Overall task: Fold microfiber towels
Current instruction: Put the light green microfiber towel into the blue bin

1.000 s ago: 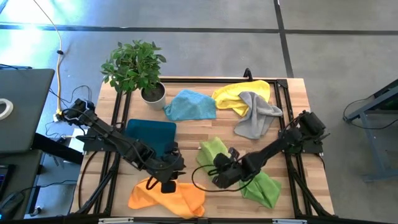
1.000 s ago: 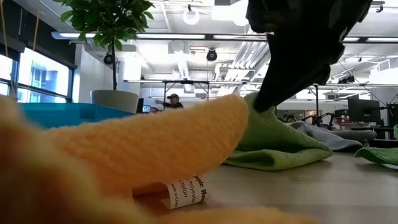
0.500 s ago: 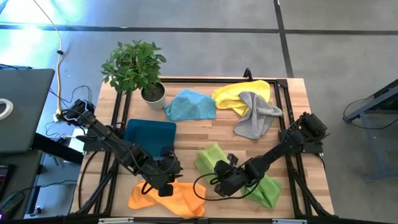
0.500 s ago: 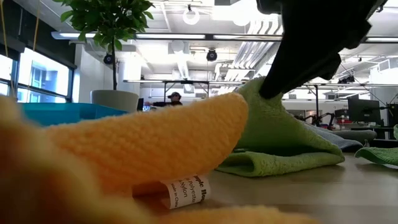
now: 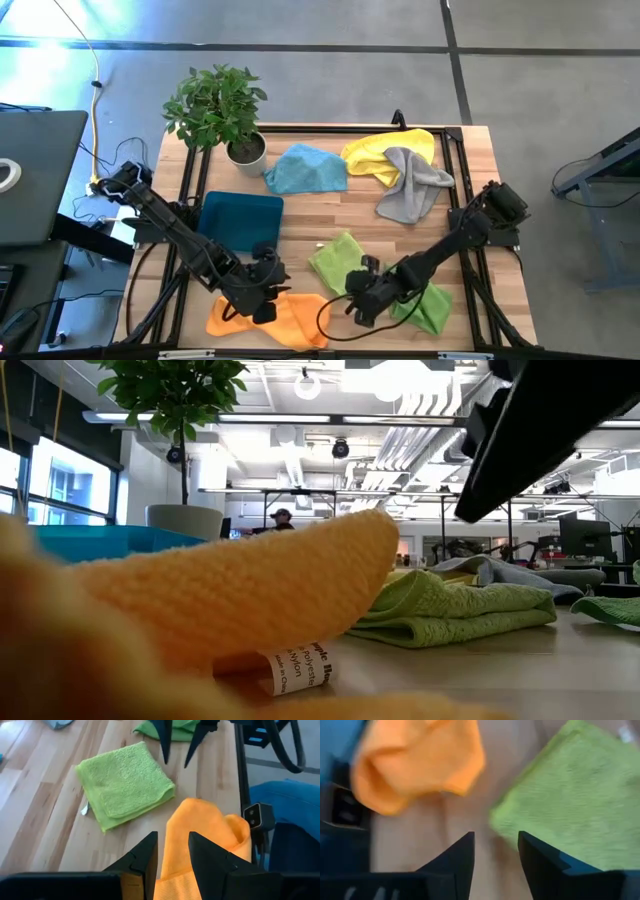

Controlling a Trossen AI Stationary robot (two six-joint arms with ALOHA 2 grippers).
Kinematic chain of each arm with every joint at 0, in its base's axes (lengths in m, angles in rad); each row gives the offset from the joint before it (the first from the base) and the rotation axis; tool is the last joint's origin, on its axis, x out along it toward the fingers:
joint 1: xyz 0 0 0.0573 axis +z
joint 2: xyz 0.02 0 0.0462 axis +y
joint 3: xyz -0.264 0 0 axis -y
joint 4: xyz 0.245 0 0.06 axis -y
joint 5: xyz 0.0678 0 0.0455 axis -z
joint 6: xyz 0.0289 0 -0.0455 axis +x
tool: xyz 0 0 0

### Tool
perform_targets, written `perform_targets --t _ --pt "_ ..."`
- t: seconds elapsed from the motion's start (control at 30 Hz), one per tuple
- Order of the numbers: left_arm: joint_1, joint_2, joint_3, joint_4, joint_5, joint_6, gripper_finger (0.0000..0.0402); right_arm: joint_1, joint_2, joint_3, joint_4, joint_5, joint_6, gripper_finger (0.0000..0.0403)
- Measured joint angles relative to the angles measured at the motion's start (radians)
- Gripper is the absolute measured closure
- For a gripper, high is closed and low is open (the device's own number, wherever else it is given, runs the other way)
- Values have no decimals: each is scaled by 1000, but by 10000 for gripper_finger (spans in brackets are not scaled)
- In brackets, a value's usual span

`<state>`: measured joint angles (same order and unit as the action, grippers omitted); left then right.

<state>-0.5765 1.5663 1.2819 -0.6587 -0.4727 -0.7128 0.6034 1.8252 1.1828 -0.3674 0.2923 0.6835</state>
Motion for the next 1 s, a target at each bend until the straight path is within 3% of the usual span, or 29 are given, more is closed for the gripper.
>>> perform_targets --t 0.2,0.37,0.53,0.67,0.8,1.0 --pt "10 67 0 5 14 -139 300 -59 0 0 -171 81 -217 257" --pt "56 147 0 -13 87 -202 293 -157 0 -11 -249 68 -305 256" --pt "119 222 0 -27 246 -205 279 -236 0 -94 -136 -113 -512 256" --pt "150 267 0 -25 291 -213 273 -275 -2 -155 -56 -176 -590 256" --pt "176 299 0 -26 266 -257 273 -298 -7 -196 1 -200 -539 256" --pt "208 311 0 -22 174 -326 273 -320 -5 -211 -25 -141 -221 256"
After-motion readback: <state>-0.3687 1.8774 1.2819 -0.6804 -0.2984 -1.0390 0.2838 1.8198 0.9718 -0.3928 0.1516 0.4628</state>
